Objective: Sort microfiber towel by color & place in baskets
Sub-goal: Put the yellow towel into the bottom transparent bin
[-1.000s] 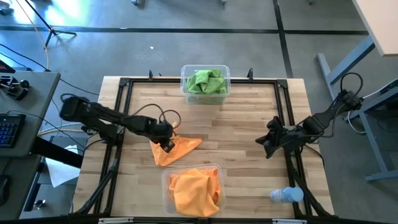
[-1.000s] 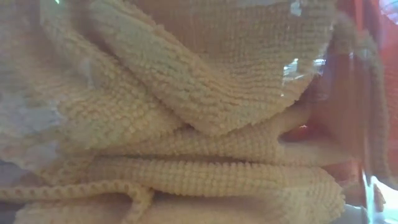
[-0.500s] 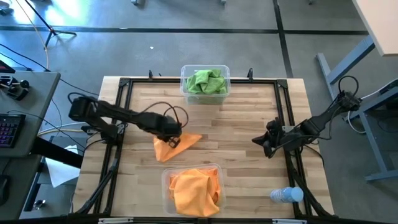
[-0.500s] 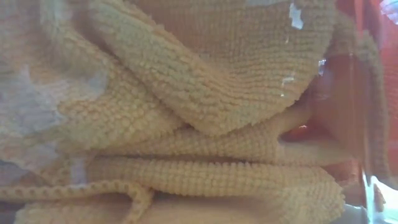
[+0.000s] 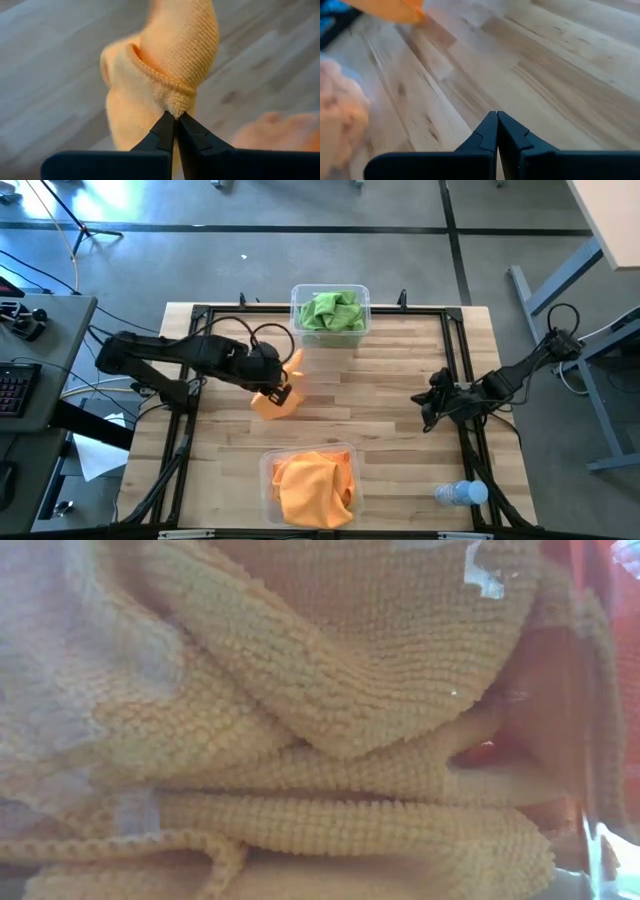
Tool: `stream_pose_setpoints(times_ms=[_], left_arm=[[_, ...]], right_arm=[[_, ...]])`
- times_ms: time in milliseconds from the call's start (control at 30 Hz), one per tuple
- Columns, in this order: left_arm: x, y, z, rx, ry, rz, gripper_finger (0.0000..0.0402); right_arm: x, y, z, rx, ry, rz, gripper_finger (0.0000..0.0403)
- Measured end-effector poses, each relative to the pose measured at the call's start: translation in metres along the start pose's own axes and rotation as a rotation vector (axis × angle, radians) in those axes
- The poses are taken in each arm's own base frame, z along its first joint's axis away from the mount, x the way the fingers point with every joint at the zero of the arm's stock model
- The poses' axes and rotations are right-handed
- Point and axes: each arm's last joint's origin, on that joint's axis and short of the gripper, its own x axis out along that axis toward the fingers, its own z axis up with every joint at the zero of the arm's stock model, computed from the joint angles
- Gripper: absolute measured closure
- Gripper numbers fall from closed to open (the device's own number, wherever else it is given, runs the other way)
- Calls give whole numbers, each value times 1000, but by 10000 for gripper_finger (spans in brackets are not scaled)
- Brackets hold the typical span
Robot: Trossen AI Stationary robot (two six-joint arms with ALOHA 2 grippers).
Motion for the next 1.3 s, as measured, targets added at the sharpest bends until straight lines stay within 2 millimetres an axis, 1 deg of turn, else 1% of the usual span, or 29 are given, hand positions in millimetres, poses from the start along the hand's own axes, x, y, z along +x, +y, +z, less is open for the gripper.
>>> stream_pose_setpoints(times_ms=[67,233,333,433,500,633,733,800,867,933,1033,1133,1233,1300], left_arm=[[-15,-10,2,-30,-29,-32,401],[-31,-34,3,-118,-68,-51,401],[-30,-54,4,-189,-73,-60,402],[-21,-76,8,-223,-67,-64,401],[-18,-90,13,-237,-71,-80,401],[-19,-114,24,-256,-88,-130,401],[-31,-128,29,-271,-109,-203,401],[-44,-136,29,-275,-124,-264,401],[-55,-143,25,-283,-123,-320,401],[-59,-149,17,-282,-96,-375,401],[-68,-155,0,-295,-19,-421,401],[-79,-160,-22,-341,67,-454,401],[-84,-162,-45,-399,142,-426,401],[-84,-164,-61,-435,223,-391,401]], right_arm=[[0,-3,2,-57,25,-6,403],[0,-9,10,-255,57,30,403],[0,-11,15,-360,92,108,403],[4,-10,18,-411,102,268,403],[7,-11,20,-420,105,319,403],[10,-15,24,-394,87,292,403],[11,-16,28,-380,58,281,403],[11,-16,29,-376,42,274,403],[11,-16,30,-371,33,274,403],[11,-16,31,-379,28,275,403],[11,-15,31,-381,28,276,403],[11,-15,30,-387,41,298,403],[11,-14,30,-390,48,314,403],[11,-14,30,-390,50,317,403]])
